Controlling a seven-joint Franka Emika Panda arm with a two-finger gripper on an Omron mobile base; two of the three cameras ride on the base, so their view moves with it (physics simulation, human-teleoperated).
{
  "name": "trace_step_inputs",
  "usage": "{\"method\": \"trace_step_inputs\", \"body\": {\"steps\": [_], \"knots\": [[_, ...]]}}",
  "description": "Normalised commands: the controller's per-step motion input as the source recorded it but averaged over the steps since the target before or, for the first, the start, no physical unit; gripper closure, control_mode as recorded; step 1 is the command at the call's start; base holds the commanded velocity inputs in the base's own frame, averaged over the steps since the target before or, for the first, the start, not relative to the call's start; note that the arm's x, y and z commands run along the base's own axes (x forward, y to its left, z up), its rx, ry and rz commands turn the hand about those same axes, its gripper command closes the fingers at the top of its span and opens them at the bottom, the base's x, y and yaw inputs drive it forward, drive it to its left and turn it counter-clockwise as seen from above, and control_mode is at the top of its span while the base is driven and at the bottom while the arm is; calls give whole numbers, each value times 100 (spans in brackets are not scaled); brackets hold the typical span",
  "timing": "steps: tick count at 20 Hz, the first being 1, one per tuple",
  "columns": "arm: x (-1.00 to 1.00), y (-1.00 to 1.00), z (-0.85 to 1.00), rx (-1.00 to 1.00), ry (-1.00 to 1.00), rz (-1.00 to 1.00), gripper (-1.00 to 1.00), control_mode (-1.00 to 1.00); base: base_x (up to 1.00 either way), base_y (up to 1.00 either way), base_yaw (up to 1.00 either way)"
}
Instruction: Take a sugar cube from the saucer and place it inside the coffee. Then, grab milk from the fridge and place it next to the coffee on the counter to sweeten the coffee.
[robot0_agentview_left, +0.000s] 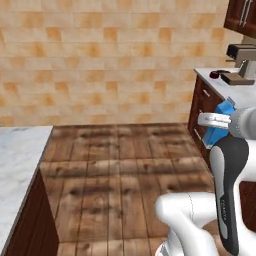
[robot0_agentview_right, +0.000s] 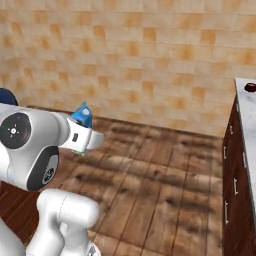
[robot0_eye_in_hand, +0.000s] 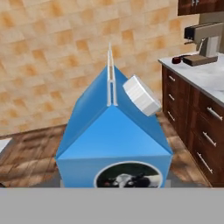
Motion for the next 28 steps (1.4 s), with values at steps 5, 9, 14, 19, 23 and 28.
{"method": "trace_step_inputs", "body": {"steps": [5, 9, 14, 19, 23, 28], "knots": [[0, 0, 0, 0, 0, 0, 100, 100, 100, -48, -19], [0, 0, 0, 0, 0, 0, 100, 100, 100, -13, -23], [0, 0, 0, 0, 0, 0, 100, 100, 100, -12, -19], [0, 0, 0, 0, 0, 0, 100, 100, 100, -31, -24], [0, 0, 0, 0, 0, 0, 100, 100, 100, -15, -29], [0, 0, 0, 0, 0, 0, 100, 100, 100, -4, -31]]}}
